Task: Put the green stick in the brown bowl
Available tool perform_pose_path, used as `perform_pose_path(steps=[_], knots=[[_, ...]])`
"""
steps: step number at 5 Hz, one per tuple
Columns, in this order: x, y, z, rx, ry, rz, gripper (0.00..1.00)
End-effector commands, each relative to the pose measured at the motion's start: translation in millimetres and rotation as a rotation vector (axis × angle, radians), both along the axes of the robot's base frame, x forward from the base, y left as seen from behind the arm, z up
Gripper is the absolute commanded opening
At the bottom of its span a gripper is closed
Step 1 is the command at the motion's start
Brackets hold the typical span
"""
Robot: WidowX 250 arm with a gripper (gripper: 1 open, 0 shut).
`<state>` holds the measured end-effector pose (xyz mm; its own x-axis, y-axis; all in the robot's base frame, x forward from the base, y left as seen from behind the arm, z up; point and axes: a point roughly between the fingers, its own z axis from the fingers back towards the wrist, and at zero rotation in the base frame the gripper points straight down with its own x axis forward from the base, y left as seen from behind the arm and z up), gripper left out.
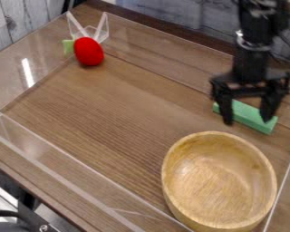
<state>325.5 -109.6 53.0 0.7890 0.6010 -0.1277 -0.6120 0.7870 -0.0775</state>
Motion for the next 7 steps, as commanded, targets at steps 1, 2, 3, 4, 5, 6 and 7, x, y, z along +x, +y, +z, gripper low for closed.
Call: perform_pose_path(steps=[1,2,3,4,5,6,7], knots=[[22.2,-0.9,22.2,-0.045,-0.083,0.207,1.0],[31.1,5.5,24.8,-0.054,-0.09,0.377,1.0],[37.5,2.8,10.0,-0.054,-0.093,0.499,1.0],[42.3,-1.9,-4.9,-0.048,-0.097,0.589,1.0],[41.9,-0.5,-11.6,-0.045,-0.111,0.607,1.0],[40.8,2.4,-16.3,-0.041,-0.121,0.616,1.0],[43.7,7.4,-20.5,-0.038,-0.133,0.629,1.0]])
